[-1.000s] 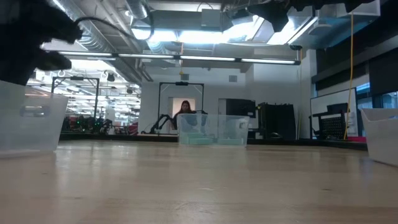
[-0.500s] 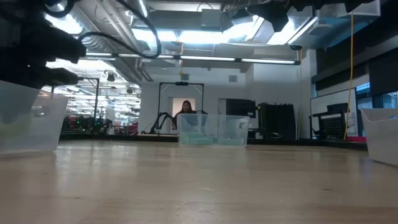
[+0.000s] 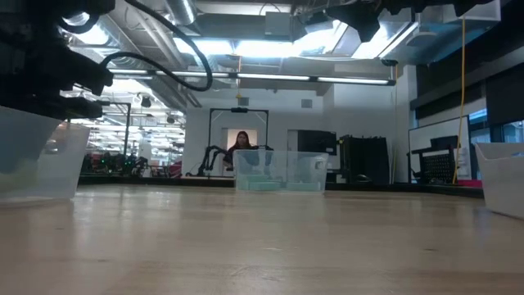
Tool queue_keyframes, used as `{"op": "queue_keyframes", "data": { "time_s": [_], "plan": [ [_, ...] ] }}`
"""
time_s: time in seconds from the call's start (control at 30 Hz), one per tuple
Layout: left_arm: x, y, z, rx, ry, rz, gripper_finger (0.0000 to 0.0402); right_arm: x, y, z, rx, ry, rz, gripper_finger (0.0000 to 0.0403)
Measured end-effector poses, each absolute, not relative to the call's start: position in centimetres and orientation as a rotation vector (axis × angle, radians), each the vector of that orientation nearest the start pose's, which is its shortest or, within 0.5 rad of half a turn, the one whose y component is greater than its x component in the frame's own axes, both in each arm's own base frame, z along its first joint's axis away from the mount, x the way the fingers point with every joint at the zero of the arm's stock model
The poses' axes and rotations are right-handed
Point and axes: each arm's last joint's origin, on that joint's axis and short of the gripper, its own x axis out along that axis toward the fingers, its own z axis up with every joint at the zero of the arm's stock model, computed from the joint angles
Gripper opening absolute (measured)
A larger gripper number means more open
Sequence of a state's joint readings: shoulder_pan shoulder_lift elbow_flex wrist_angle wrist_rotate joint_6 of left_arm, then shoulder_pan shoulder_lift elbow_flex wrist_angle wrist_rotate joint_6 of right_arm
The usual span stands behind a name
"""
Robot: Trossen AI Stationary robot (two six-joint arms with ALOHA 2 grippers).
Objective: Sort & place blocks by color
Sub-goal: Put the green block into the bottom transparent bin, then return to Home Position
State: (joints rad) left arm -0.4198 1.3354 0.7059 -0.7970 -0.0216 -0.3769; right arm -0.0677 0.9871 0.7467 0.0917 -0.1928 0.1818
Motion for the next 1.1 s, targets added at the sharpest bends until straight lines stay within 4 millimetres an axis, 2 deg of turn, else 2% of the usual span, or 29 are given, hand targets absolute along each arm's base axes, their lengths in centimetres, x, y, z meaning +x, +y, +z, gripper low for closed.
{"op": "queue_keyframes", "data": {
  "time_s": [0.37,0.6,0.73,0.87,0.97,1.1],
  "plan": [
    [18.3,-8.0,17.8,-0.048,1.431,-0.079,0.0155,22.2,-0.9,31.0,0.201,0.158,0.111,0.0351],
    [18.1,-7.3,20.0,-0.113,1.349,-0.063,0.0184,22.2,-0.9,31.0,0.2,0.158,0.111,0.0351],
    [17.9,-7.3,22.8,-0.135,1.291,-0.106,0.0187,22.2,-1.0,31.0,0.201,0.158,0.111,0.0351],
    [17.9,-7.4,27.0,-0.165,1.171,-0.187,0.0187,22.2,-1.0,31.0,0.2,0.157,0.111,0.0351],
    [17.7,-7.0,31.2,-0.124,0.973,-0.188,0.0187,22.2,-1.0,31.0,0.2,0.157,0.111,0.0351],
    [17.9,-5.5,36.2,-0.044,0.637,-0.041,0.0187,22.2,-0.9,31.0,0.199,0.156,0.111,0.0351]
  ]
}}
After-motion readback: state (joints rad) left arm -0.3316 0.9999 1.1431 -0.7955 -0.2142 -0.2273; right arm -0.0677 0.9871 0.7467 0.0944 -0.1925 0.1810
